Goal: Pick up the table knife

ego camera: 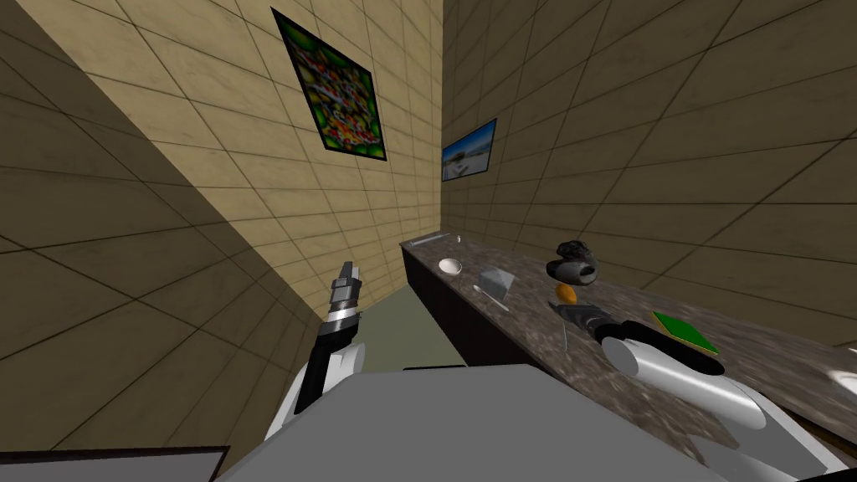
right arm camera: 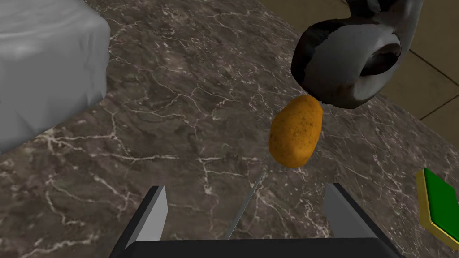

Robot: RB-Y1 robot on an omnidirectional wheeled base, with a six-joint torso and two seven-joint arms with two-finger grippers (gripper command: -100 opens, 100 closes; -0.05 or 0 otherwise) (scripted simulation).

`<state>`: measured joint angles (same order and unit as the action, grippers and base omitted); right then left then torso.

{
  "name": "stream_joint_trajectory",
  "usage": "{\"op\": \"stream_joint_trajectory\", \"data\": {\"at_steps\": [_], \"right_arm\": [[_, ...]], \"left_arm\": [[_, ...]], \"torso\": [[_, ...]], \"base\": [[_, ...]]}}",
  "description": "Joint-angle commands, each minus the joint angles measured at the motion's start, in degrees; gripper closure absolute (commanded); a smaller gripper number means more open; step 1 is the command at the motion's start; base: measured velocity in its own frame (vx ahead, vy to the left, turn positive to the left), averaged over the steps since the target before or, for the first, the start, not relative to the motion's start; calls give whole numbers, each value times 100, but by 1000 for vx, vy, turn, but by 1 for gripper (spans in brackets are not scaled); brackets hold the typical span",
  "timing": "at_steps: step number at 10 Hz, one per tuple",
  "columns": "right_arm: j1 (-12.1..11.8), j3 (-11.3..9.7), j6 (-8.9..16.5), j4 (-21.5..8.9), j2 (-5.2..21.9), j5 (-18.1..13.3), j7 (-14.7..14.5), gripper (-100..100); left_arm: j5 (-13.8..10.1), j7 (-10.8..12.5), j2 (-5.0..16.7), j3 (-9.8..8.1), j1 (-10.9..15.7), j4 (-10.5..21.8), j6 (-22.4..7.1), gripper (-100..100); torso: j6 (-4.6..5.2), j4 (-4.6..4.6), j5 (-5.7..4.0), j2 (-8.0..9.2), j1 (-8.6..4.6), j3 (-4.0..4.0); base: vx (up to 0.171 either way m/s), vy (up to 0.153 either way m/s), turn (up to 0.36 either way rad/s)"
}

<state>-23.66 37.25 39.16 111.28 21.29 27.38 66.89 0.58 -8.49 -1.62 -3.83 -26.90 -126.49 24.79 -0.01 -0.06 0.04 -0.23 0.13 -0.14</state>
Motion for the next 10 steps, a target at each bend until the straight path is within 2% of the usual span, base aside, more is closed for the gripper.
{"op": "stream_joint_trajectory", "data": {"at_steps": [1, 2, 3, 4, 5, 6, 8, 9, 10], "right_arm": [[11, 170, 286, -202, 88, 125, 286, -100], [11, 170, 376, -202, 88, 125, 287, -100], [43, 306, 564, -404, 164, 217, 514, -100], [43, 306, 642, -404, 164, 217, 514, -100], [75, 436, 851, -605, 241, 304, 732, -100], [75, 436, 899, -605, 241, 304, 732, -100], [137, 680, 1276, -980, 390, 465, 1107, -100], [137, 680, 1380, -994, 390, 465, 1136, -100], [166, 792, 1601, -1178, 464, 538, 1321, -100]], "left_arm": [[0, 0, 0, 0, 0, 0, 0, 0], [0, 0, 0, 0, 0, 0, 0, 0], [0, 0, 0, 0, 0, 0, 0, 0], [0, 0, 0, 0, 0, 0, 0, 0], [0, 0, 0, 0, 0, 0, 0, 0], [0, 0, 0, 0, 0, 0, 0, 0], [0, 0, 0, 0, 0, 0, 0, 0], [0, 0, 0, 0, 0, 0, 0, 0], [0, 0, 0, 0, 0, 0, 0, 0]], "torso": [[0, 0, 0, 0, 0, 0], [0, -1, 0, -4, 0, -2], [-1, -1, -1, -1, -2, -1], [0, 0, -1, -1, 0, -1], [0, 0, 0, 2, -1, 1], [0, 0, -1, 0, 1, 0], [0, 0, -1, 2, -1, 1], [0, -1, 1, -6, 7, -4], [-1, -1, 0, -5, 0, -3]], "base": [[82, 44, -25], [65, 37, -17], [66, 44, -18], [61, 41, -14], [66, 49, -29], [53, 41, -13], [78, 55, -26], [79, 43, -21], [72, 28, -22]]}}
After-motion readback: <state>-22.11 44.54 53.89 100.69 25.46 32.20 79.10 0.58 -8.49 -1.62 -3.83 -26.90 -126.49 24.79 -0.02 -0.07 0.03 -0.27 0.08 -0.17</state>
